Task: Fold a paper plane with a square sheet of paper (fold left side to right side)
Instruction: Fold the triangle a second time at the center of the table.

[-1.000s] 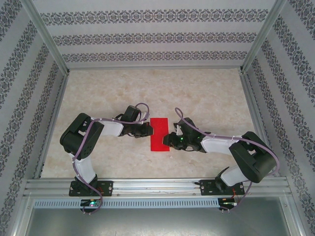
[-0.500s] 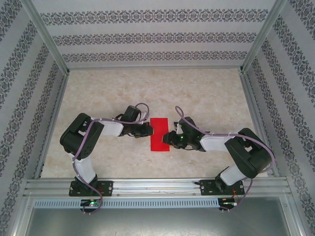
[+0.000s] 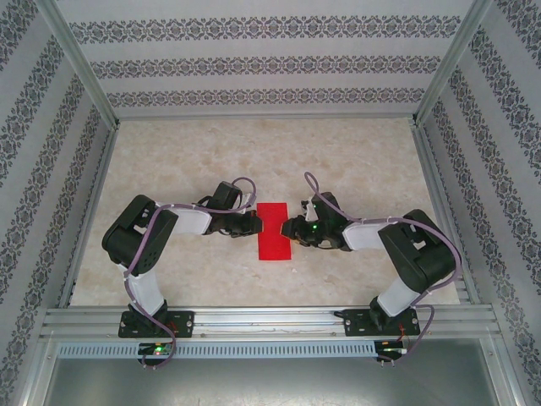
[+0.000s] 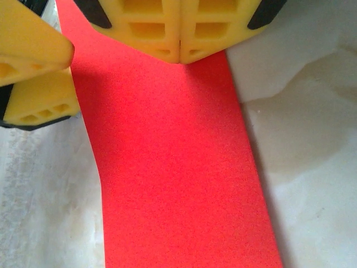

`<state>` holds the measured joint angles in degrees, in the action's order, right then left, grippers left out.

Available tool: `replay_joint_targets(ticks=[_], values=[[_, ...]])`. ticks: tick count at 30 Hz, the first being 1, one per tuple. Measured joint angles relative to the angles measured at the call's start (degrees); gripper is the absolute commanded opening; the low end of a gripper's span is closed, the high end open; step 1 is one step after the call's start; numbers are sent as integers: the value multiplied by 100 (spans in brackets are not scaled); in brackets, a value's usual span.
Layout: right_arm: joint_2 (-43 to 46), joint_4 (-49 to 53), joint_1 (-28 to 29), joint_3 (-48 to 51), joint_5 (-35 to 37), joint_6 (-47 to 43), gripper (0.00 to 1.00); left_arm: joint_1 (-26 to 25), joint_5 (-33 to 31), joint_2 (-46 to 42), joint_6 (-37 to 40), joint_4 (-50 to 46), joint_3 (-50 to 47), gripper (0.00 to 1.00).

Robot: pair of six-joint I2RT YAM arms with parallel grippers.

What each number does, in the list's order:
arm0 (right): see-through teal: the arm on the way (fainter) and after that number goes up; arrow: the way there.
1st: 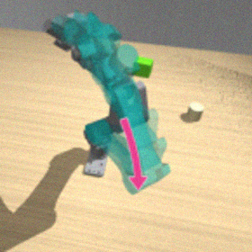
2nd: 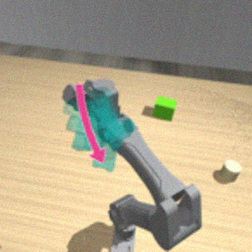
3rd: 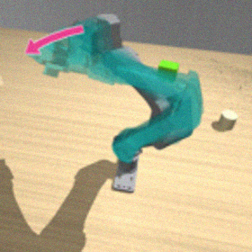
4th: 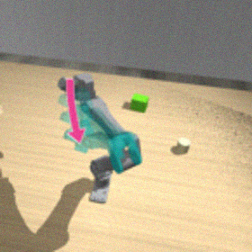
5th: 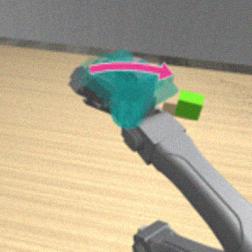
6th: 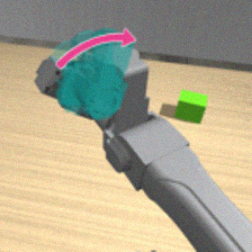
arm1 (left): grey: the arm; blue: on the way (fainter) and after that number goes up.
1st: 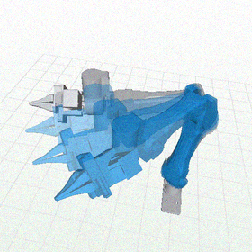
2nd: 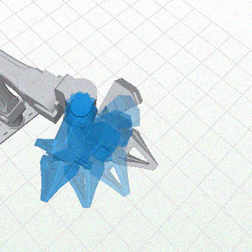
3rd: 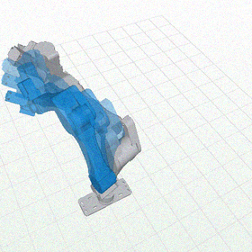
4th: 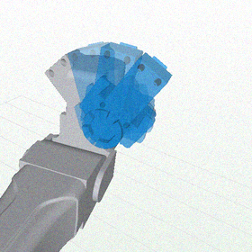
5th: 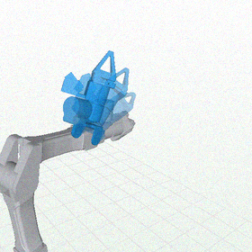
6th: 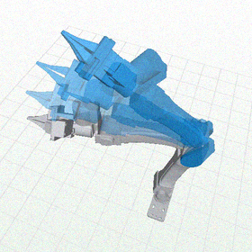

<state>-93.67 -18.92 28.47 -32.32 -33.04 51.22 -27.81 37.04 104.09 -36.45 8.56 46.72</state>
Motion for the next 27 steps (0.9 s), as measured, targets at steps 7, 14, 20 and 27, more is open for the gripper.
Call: replay_joint_targets(ticks=[7,14,20,27], values=[[-302,-63,-181,-192,-341,-61,33,0,-22,-28,2,-46,-11,0],[-542,-74,-326,-337,-702,-122,27,0,-57,-59,28,-127,-11,0],[-621,-83,-361,-374,-802,-195,16,0,-107,-74,105,-219,24,5],[-570,-107,-363,-356,-798,-188,3,7,-223,-232,262,-501,81,16]])
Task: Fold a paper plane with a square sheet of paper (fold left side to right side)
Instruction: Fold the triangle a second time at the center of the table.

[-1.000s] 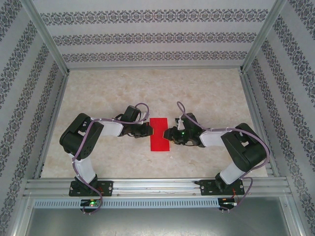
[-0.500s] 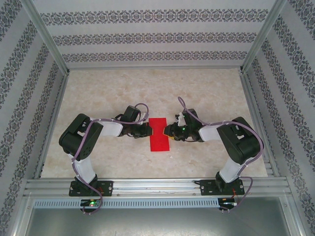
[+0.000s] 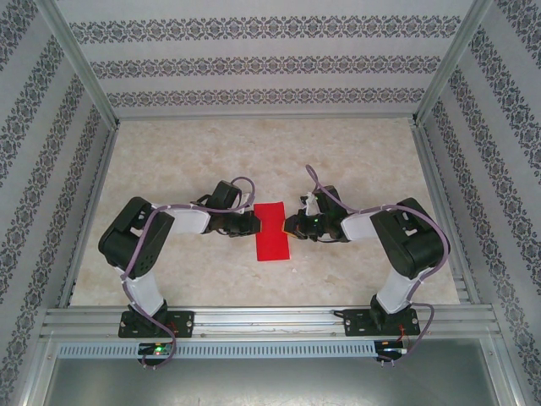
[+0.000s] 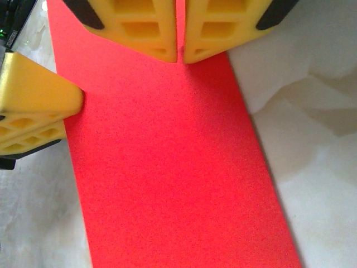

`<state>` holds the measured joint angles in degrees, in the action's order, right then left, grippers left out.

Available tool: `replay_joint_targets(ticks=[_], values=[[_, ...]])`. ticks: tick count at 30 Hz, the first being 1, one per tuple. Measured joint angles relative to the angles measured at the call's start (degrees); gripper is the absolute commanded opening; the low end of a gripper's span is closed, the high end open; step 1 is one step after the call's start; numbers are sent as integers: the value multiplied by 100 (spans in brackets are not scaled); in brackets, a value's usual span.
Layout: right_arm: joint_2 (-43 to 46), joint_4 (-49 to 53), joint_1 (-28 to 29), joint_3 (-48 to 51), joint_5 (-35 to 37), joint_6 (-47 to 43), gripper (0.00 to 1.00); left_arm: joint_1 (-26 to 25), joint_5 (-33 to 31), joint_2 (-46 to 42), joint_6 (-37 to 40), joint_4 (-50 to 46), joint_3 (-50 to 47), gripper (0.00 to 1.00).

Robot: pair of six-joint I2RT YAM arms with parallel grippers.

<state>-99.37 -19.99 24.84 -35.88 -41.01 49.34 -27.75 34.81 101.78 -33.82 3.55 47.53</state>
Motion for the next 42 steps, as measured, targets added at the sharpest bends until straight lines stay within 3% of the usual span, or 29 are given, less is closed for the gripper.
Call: replay_joint_targets(ticks=[9,13,24,33,42], values=[[332,0,2,155,4,155,0,0,-354,-1132,492,-188,-55,40],[446,0,7,177,31,247,0,-96,-538,-1904,833,-251,-369,47],[560,2,98,240,195,485,0,-1523,-1462,-3279,1873,-861,-868,61],[605,7,208,245,330,645,0,-2828,-2533,-2599,2555,-1156,-664,66],[743,52,205,245,428,715,0,-3416,-3578,-1565,2929,-1257,-179,70]])
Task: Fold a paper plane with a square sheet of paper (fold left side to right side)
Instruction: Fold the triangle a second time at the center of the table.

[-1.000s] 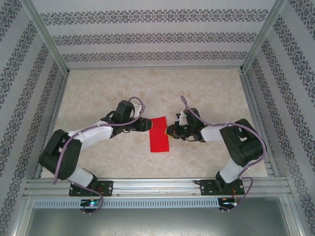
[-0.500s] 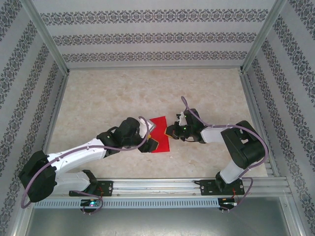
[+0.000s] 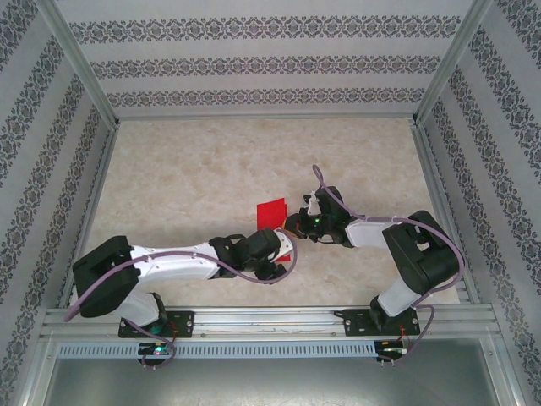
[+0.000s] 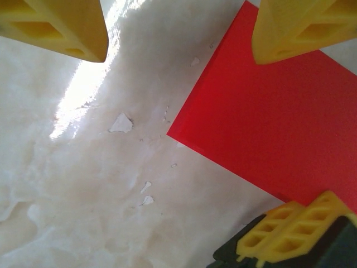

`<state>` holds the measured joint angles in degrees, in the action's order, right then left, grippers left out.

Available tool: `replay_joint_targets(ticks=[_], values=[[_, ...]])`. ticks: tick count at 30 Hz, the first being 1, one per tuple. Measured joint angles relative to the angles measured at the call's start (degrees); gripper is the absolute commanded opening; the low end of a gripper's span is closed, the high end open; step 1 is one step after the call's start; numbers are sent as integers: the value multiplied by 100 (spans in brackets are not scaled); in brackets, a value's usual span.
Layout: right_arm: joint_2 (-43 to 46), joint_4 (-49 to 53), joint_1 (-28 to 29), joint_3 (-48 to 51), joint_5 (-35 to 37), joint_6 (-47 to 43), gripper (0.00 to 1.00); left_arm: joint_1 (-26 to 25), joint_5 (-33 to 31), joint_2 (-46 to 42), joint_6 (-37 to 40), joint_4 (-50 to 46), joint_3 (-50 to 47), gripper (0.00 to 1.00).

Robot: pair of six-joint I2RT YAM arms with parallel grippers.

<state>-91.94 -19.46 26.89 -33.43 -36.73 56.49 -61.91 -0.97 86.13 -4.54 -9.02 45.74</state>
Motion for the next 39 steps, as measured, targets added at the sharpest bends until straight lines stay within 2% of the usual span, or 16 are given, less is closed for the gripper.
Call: replay_joint_targets(ticks=[8,13,18,23,26,39], values=[[0,50,46,9,48,44,0,-142,-841,691,157,-24,387,74],[0,57,66,9,57,44,0,-144,-1283,1040,223,-26,610,73],[0,57,66,24,90,50,0,-146,-1488,1220,286,-22,754,61],[0,55,63,26,101,63,1,-146,-1550,1241,278,-2,791,44],[0,52,63,28,133,63,1,-146,-1508,1239,286,46,789,37],[0,57,59,35,136,63,4,-146,-1239,1108,282,195,726,16]])
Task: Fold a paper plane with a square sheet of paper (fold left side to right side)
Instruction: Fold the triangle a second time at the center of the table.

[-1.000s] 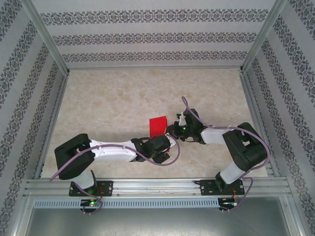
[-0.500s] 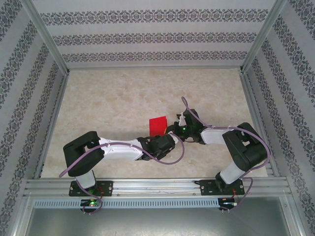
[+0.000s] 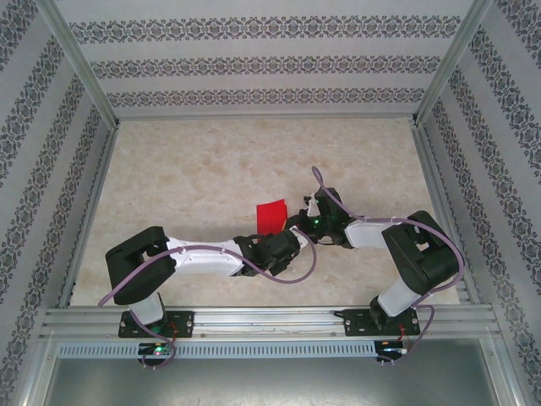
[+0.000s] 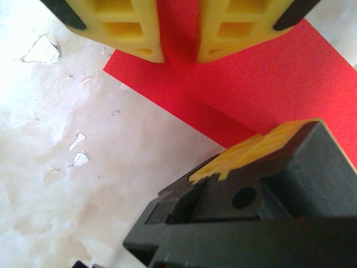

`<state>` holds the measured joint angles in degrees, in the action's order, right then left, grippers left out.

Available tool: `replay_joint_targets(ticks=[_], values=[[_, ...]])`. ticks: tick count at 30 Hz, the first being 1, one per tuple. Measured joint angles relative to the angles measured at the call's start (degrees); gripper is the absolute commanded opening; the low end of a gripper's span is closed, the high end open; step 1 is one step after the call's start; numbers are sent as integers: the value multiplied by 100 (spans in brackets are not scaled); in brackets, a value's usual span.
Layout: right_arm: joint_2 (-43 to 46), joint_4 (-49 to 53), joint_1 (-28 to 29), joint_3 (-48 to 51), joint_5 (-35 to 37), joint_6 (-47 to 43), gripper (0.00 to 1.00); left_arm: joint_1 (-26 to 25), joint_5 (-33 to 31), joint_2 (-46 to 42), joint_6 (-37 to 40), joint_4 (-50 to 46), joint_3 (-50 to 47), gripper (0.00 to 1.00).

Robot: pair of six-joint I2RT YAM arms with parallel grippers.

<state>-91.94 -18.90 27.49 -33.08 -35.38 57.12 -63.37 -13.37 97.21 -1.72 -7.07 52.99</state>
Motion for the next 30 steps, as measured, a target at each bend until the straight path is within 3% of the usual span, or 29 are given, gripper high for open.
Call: replay_joint_targets(ticks=[5,8,13,16,21,30], values=[[0,20,-42,0,0,-4,9,0,28,-66,-24,20,-26,6],[26,76,-105,0,0,-31,18,0,85,-114,-70,20,-42,0],[455,254,-243,0,92,-173,32,15,267,-225,-205,22,-70,0],[909,398,-389,22,205,-299,35,107,535,-334,-358,22,-81,0],[1729,741,-686,302,407,-570,29,518,1298,-610,-776,63,-170,0],[2455,1274,-693,1025,450,-804,0,1537,3189,-730,-1895,837,-699,0]])
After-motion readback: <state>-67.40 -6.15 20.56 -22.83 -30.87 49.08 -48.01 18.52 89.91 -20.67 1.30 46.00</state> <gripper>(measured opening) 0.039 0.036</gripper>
